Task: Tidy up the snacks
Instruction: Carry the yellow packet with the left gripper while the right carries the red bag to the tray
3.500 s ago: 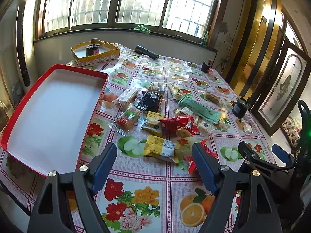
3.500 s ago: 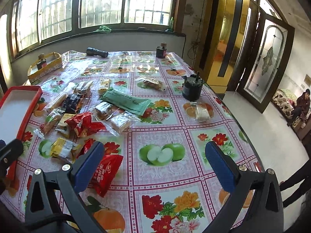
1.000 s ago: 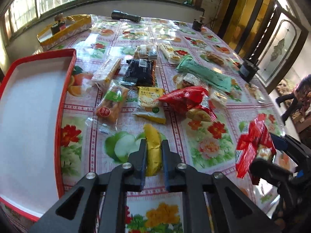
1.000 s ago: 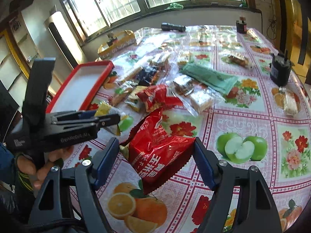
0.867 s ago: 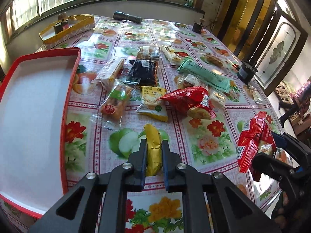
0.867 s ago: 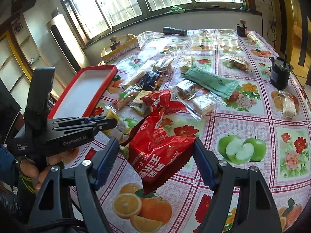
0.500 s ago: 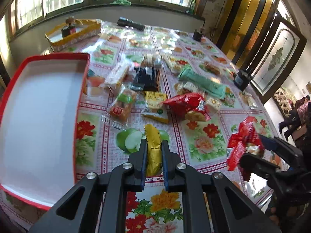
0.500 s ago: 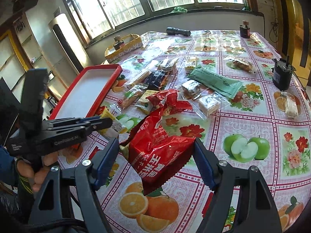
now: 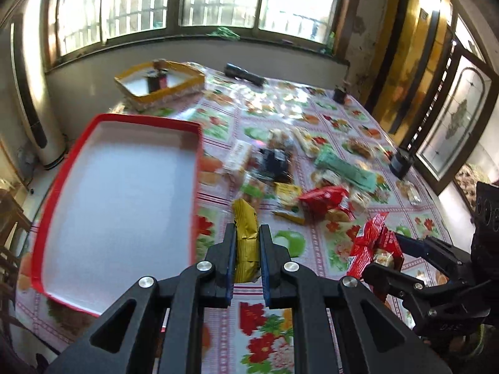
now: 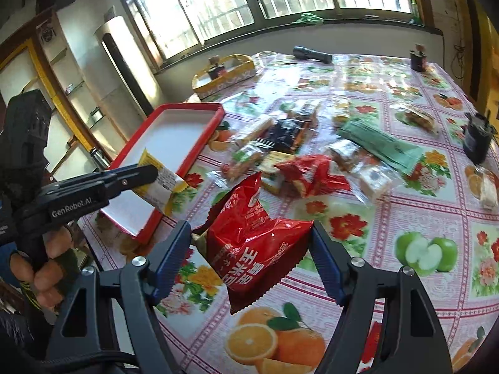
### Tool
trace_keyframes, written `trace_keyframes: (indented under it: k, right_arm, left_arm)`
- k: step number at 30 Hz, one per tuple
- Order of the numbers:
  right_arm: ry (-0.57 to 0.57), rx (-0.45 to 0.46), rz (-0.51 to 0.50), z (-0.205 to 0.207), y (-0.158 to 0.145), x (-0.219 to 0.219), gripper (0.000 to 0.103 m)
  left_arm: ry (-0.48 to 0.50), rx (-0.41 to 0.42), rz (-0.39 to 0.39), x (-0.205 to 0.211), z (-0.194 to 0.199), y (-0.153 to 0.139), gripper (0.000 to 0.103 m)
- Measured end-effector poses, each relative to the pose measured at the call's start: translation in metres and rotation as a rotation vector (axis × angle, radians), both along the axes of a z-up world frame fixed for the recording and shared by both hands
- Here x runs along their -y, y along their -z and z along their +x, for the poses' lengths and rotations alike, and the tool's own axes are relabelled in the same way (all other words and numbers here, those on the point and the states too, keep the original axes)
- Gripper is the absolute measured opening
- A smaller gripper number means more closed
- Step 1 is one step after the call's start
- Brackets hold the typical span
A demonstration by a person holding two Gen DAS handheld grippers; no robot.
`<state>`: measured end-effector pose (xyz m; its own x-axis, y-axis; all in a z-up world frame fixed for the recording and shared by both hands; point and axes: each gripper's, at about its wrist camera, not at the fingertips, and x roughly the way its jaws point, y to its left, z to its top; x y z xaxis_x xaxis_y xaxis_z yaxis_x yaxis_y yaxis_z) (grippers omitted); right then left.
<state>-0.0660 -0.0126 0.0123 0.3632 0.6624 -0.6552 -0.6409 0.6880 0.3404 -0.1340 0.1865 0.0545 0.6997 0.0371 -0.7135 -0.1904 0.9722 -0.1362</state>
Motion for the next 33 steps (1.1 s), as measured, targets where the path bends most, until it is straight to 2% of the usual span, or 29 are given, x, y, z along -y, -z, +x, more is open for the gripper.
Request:
trace_keyframes:
  k: [7, 15, 33]
  right_arm:
    - [-0.074, 0.029, 0.010, -0.009, -0.010, -0.036, 0.076]
    - [-0.141, 0.026, 0.015, -0.015, -0.011, -0.068, 0.076]
    - [-0.248, 0.014, 0.033, -0.022, -0.007, -0.129, 0.076]
  left_arm:
    - [-0.109, 0.039, -0.008, -0.041, -0.024, -0.011, 0.012]
    - [-0.218, 0.046, -0.015, -0.077, -0.043, -0.010, 0.012]
    - [-0.293, 0.035, 0.000, -0.106, -0.056, -0.004, 0.012]
